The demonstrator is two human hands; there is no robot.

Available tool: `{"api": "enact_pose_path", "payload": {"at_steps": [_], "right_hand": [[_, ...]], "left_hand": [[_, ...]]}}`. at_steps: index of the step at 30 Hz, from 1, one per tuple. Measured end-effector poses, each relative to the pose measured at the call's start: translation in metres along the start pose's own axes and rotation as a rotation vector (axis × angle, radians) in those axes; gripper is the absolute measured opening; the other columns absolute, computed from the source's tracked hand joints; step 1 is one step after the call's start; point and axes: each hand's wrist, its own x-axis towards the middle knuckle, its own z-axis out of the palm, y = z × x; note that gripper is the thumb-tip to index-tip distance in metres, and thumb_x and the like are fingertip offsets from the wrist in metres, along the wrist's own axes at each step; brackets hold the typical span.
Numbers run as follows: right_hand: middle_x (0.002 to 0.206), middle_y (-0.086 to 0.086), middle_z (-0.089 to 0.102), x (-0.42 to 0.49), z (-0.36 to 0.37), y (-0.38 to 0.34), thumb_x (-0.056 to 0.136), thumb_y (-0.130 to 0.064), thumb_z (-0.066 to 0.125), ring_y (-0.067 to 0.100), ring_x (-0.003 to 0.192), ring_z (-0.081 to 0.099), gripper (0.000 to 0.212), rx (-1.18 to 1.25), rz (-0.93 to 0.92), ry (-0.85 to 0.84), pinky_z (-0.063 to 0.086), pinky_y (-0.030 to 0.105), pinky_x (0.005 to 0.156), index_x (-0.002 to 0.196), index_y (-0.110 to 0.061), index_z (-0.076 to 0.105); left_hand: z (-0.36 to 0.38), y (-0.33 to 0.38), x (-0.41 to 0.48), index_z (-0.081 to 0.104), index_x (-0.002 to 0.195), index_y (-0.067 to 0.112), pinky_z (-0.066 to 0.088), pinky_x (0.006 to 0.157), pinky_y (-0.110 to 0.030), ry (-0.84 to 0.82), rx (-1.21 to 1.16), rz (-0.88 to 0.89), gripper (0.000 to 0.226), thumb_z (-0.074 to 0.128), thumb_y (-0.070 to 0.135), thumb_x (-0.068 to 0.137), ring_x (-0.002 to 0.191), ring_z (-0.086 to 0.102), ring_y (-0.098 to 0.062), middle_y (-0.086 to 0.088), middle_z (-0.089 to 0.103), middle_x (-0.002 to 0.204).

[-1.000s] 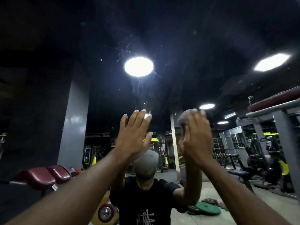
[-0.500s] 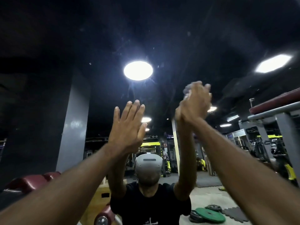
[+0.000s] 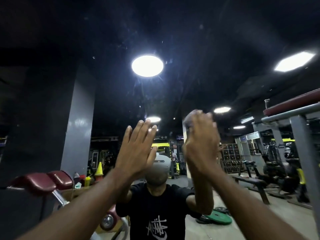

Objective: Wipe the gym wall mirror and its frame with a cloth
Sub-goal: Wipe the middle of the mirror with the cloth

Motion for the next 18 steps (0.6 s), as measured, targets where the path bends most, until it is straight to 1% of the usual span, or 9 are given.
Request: {"api": "enact_pose_path", "payload": {"at_steps": [3,4,6,8,10,11,12,15,18], "right_hand": [[0.164,-0.004,0.031,-0.044,0.004,-0.002,0.097,-0.011,0.054,0.020,0.156,0.016,0.065,0.005,-0.263,-0.144,0.019,0.045,0.124,0.157,-0.026,0.034],[0.165,-0.005,0.029,-0.041,-0.003,0.009,0.100,-0.016,0.053,0.019,0.156,0.014,0.064,0.015,-0.344,-0.203,0.017,0.044,0.123,0.159,-0.027,0.030],[0.160,-0.005,0.038,-0.027,-0.018,0.033,0.102,-0.018,0.053,0.021,0.151,0.027,0.058,0.043,-0.391,-0.278,0.025,0.044,0.121,0.155,-0.031,0.034],[0.145,-0.005,0.050,-0.015,-0.027,0.052,0.101,-0.014,0.054,0.023,0.139,0.042,0.046,0.097,-0.172,-0.154,0.036,0.044,0.115,0.141,-0.035,0.045],[0.154,0.001,0.045,-0.018,-0.023,0.053,0.102,-0.015,0.051,0.029,0.148,0.033,0.050,0.058,0.152,0.002,0.029,0.049,0.122,0.149,-0.026,0.039],[0.160,0.004,0.039,-0.026,-0.018,0.047,0.103,-0.016,0.050,0.028,0.153,0.025,0.055,0.020,0.245,0.042,0.024,0.050,0.124,0.155,-0.021,0.034],[0.162,0.004,0.034,-0.035,-0.012,0.039,0.102,-0.017,0.049,0.026,0.155,0.020,0.058,0.001,0.255,0.042,0.021,0.050,0.126,0.157,-0.018,0.031],[0.168,-0.003,0.024,-0.064,-0.012,0.028,0.102,-0.029,0.040,0.019,0.158,0.007,0.059,0.020,-0.030,-0.170,0.015,0.049,0.127,0.159,-0.025,0.027],[0.169,-0.008,0.016,-0.052,-0.035,0.063,0.103,-0.042,0.032,0.016,0.157,0.007,0.062,-0.045,-0.369,-0.323,0.019,0.045,0.123,0.161,-0.031,0.018]], "left_hand": [[0.005,0.006,-0.008,0.013,0.162,0.019,0.008,0.126,-0.056,0.022,0.001,-0.029,0.067,0.028,0.044,0.101,0.158,0.000,-0.024,-0.008,0.004,0.171],[0.005,0.008,-0.010,0.011,0.162,0.019,0.008,0.126,-0.056,0.016,0.000,-0.035,0.067,0.026,0.043,0.101,0.158,-0.001,-0.024,-0.008,0.003,0.171],[0.004,0.010,-0.013,0.009,0.162,0.019,0.007,0.126,-0.057,-0.016,-0.012,-0.038,0.067,0.022,0.043,0.101,0.158,-0.004,-0.024,-0.008,0.000,0.171],[0.001,0.013,-0.015,0.010,0.163,0.019,0.009,0.125,-0.059,-0.033,-0.013,-0.059,0.068,0.021,0.042,0.100,0.158,-0.003,-0.025,-0.008,0.000,0.171],[-0.003,0.018,-0.014,0.015,0.162,0.018,0.014,0.123,-0.062,-0.047,-0.022,-0.087,0.068,0.026,0.039,0.098,0.158,0.002,-0.027,-0.009,0.006,0.171],[-0.004,0.021,-0.013,0.019,0.162,0.018,0.015,0.123,-0.064,-0.050,-0.036,-0.100,0.069,0.030,0.037,0.097,0.158,0.005,-0.028,-0.010,0.009,0.171],[-0.006,0.023,-0.011,0.022,0.160,0.018,0.016,0.122,-0.065,-0.044,-0.049,-0.111,0.069,0.032,0.038,0.095,0.157,0.008,-0.029,-0.010,0.012,0.170],[-0.007,0.030,-0.008,0.030,0.157,0.022,0.016,0.122,-0.062,-0.034,-0.056,-0.021,0.067,0.038,0.046,0.095,0.155,0.017,-0.030,-0.009,0.019,0.168],[-0.001,0.039,-0.007,0.040,0.153,0.020,0.019,0.124,-0.054,-0.027,-0.015,0.112,0.065,0.041,0.050,0.095,0.153,0.023,-0.030,-0.009,0.029,0.165]]}}
